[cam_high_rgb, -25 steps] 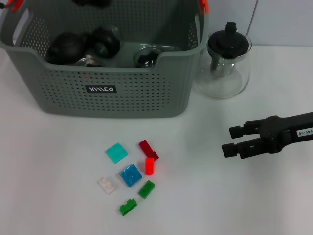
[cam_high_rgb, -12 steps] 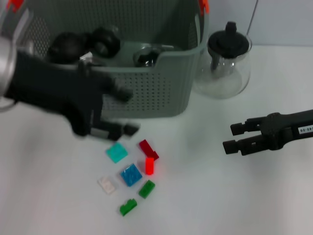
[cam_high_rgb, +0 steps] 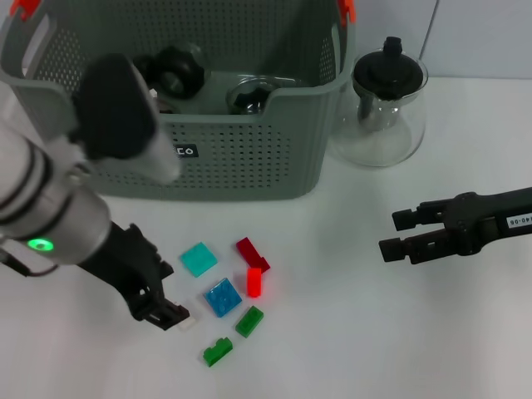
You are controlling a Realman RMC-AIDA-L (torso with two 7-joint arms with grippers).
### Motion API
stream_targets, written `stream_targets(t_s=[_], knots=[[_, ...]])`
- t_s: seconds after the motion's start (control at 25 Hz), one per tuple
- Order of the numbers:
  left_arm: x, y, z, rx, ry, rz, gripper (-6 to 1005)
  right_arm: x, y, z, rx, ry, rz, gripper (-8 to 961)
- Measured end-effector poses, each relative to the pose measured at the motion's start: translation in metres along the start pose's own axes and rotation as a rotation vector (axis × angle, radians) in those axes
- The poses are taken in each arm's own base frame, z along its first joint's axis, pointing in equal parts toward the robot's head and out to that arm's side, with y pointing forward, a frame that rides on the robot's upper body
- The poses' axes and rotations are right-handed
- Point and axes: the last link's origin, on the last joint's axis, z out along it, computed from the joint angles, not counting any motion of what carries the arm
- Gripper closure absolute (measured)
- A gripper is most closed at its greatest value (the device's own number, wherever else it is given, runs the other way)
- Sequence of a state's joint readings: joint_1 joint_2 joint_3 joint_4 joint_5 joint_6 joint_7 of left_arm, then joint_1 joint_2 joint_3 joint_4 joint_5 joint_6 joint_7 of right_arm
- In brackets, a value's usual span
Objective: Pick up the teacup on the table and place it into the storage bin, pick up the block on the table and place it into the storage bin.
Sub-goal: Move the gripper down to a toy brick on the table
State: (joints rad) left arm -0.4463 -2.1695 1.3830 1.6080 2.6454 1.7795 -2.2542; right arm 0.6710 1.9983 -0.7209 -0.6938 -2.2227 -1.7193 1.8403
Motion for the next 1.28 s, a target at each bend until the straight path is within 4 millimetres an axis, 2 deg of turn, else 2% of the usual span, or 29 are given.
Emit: stream_targets(t_s=[0.32,0.76,1.28], knots=[[0.009,0.004,0.039,0.057,-0.128,-0.035,370,0.001,0.000,0.000,0.002,0.000,0.003,7],[0.013,0.000,0.056,0.070,-0.159,-0.059,372,0.002,-0.001,0.000,0.001,-0.001,0.002,7],[0.013,0.000,0.067,0.074,-0.166,-0.060,374,0.001,-0.001,0.000,0.004,-0.001,0.000,7]])
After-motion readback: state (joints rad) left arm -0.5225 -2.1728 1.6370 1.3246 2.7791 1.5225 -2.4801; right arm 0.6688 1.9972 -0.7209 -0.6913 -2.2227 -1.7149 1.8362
